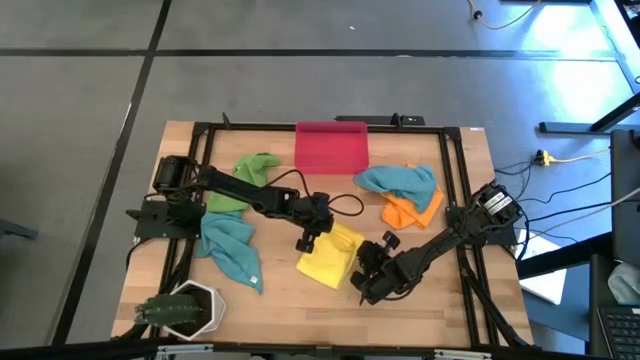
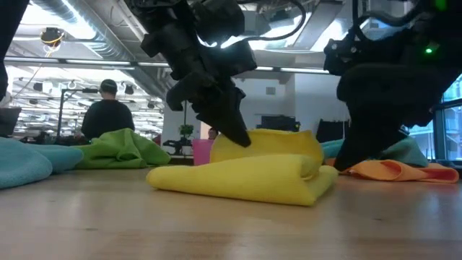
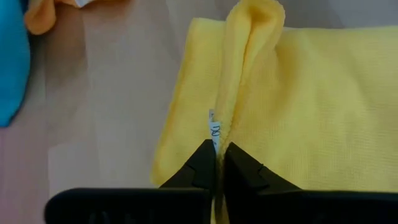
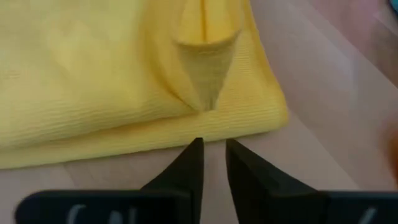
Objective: Roll microfiber towels into tight, uniform cylinder then place into a basket
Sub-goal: Roll the yellow microfiber cloth
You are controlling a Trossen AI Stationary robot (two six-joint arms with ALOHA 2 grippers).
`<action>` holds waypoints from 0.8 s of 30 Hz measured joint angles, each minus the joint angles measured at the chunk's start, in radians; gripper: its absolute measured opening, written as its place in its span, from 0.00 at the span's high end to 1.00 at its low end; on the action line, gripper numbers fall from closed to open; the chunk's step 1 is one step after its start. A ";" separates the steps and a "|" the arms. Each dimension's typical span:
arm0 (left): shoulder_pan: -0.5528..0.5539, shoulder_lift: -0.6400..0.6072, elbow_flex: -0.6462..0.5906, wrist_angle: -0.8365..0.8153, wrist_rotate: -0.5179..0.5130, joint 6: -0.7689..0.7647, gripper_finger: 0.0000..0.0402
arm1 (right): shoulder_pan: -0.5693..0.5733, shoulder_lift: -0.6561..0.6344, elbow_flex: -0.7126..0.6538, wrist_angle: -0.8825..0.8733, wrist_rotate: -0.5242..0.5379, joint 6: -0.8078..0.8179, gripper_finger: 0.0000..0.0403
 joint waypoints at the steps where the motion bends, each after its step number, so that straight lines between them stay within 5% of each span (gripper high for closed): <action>1: 0.000 0.000 0.000 0.006 0.000 0.001 0.94 | 0.002 0.000 0.001 -0.006 0.000 0.001 0.79; 12: 0.000 0.000 0.000 0.063 0.005 0.027 0.80 | 0.017 0.000 0.004 -0.120 0.003 0.059 0.73; 17: -0.004 0.000 0.000 0.074 0.005 0.030 0.74 | 0.034 0.000 0.071 -0.362 -0.027 0.139 0.73; 24: -0.018 0.000 0.000 0.164 0.008 0.049 0.61 | 0.087 -0.001 0.185 -0.514 0.082 0.184 0.73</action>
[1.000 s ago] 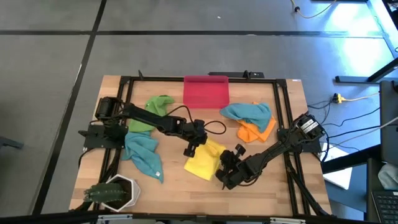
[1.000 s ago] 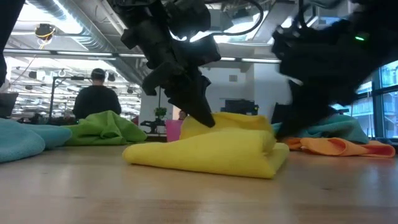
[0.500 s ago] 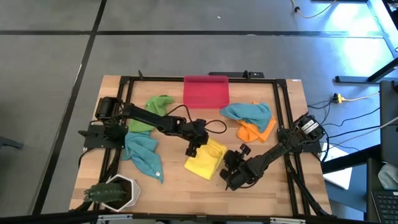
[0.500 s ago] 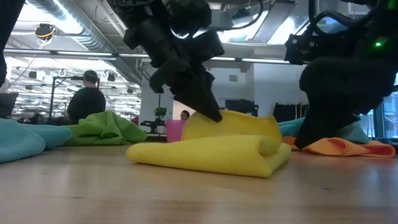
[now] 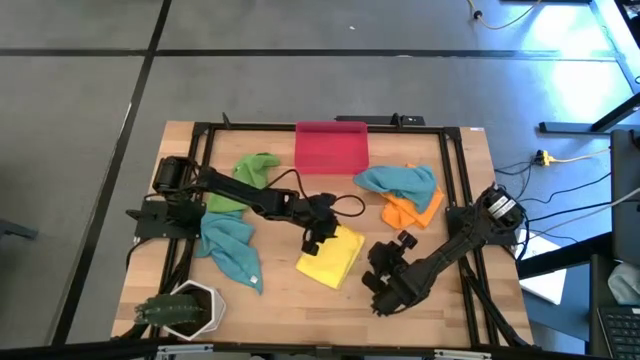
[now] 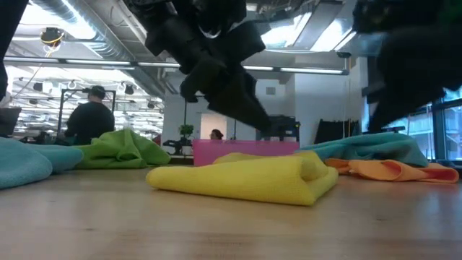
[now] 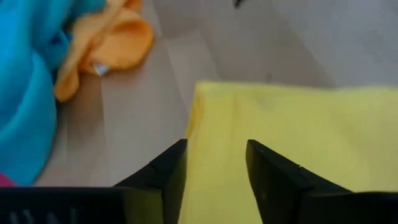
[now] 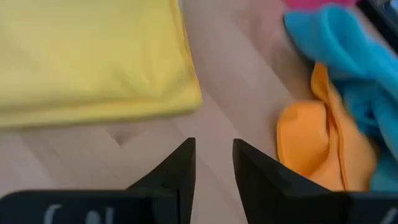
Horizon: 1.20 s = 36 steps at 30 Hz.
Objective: Roll microfiber towels into tight, uniform cylinder then place into a basket
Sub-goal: Roll the yellow microfiber cloth
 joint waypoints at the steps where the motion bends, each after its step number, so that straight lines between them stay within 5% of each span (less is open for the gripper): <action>1: -0.002 0.000 0.000 0.019 0.000 -0.001 0.59 | 0.004 0.000 0.009 0.001 0.019 -0.002 0.73; 7: -0.020 -0.037 0.002 0.011 0.000 -0.054 0.52 | 0.012 0.000 0.024 0.028 0.087 -0.005 0.73; 12: -0.084 -0.120 0.001 -0.006 0.120 -0.152 0.55 | 0.012 0.000 0.024 0.139 0.188 -0.065 0.73; 17: -0.170 -0.221 -0.022 -0.041 0.007 -0.146 0.59 | 0.012 0.000 0.024 0.171 0.181 -0.082 0.76; 23: -0.236 -0.396 -0.171 0.023 -0.067 -0.171 0.62 | 0.012 0.000 0.024 0.250 0.134 -0.150 0.91; 26: -0.250 -0.500 -0.292 0.141 -0.105 -0.206 0.62 | 0.004 -0.001 0.024 0.344 0.085 -0.270 0.98; 36: -0.288 -0.722 -0.638 0.682 -0.107 -0.310 0.62 | -0.161 -0.006 0.024 0.916 -0.195 -0.894 0.99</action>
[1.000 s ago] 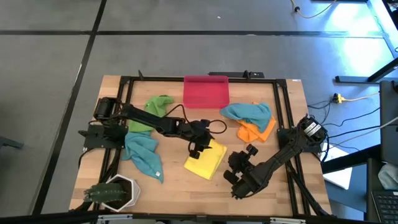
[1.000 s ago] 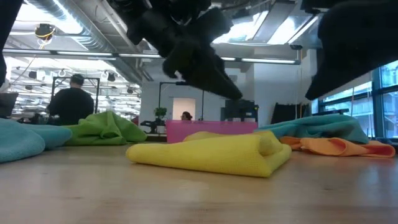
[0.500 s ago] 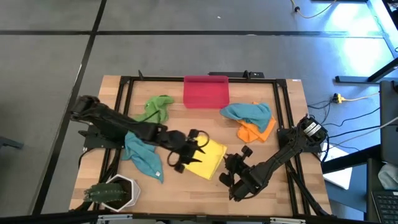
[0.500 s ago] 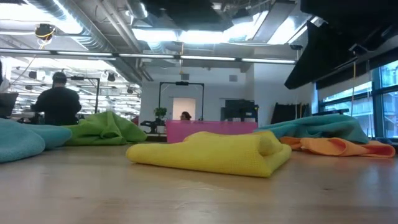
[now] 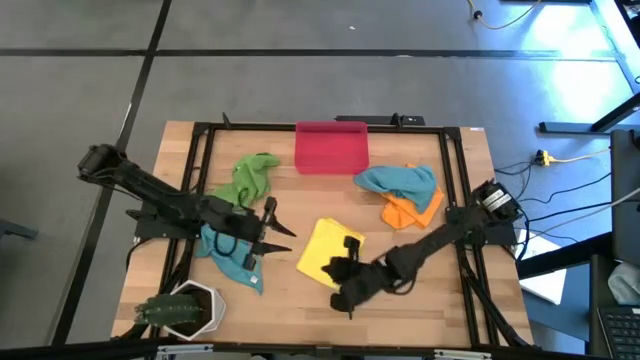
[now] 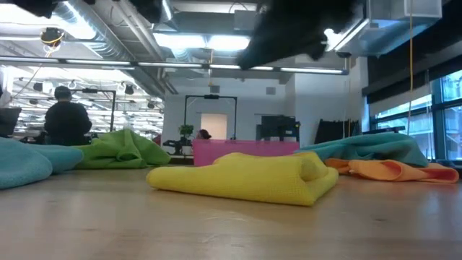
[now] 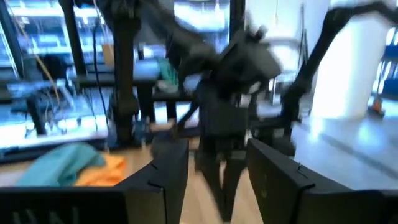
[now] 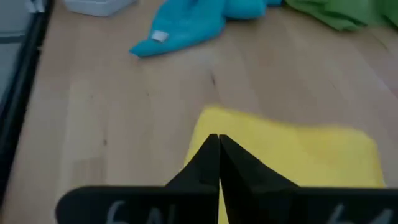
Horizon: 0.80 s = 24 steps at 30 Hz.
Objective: Roll microfiber towels into tight, uniform cylinder then place into a basket
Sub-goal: Roll the yellow microfiber cloth
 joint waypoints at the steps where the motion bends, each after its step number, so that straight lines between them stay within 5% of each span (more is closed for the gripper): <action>1: -0.002 -0.015 -0.014 0.014 0.001 -0.003 0.62 | -0.019 0.000 0.000 0.005 -0.023 -0.024 0.99; 8: -0.037 -0.067 -0.035 0.016 0.006 -0.004 0.62 | -0.123 -0.032 -0.145 0.070 -0.082 -0.001 0.99; 17: -0.067 -0.067 -0.035 -0.021 0.002 -0.004 0.62 | -0.160 -0.200 -0.652 0.844 -0.177 -0.007 1.00; 24: -0.067 -0.067 -0.035 -0.022 -0.036 -0.004 0.62 | -0.157 -0.183 -0.815 0.866 -0.100 0.187 1.00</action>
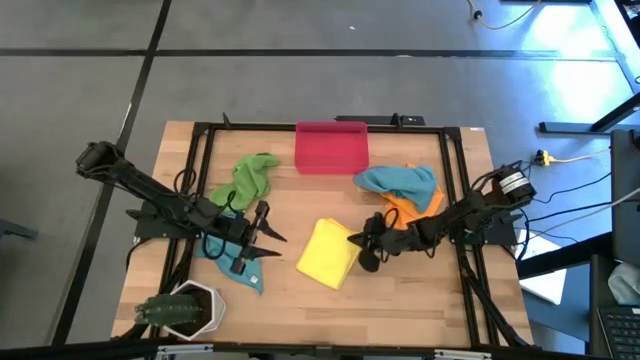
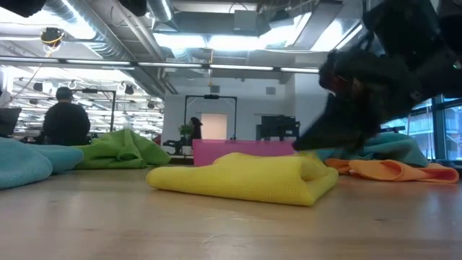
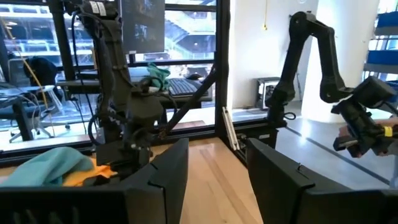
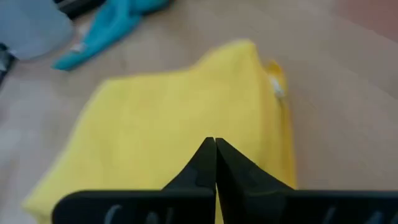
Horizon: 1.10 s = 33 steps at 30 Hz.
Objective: Roll microfiber towels into tight, uniform cylinder then place into a basket
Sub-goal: Roll the yellow microfiber cloth
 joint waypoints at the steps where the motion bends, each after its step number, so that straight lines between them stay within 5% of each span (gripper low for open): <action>1: 0.000 0.000 0.000 0.000 -0.004 0.000 0.62 | 0.005 0.000 -0.003 -0.006 0.005 0.016 1.00; 17: 0.000 0.001 0.000 -0.060 -0.009 -0.032 0.62 | 0.015 -0.009 0.002 -0.253 0.050 0.201 1.00; 33: 0.001 0.003 0.000 -0.064 -0.047 -0.031 0.62 | 0.042 -0.220 0.083 -0.235 0.080 -0.036 0.97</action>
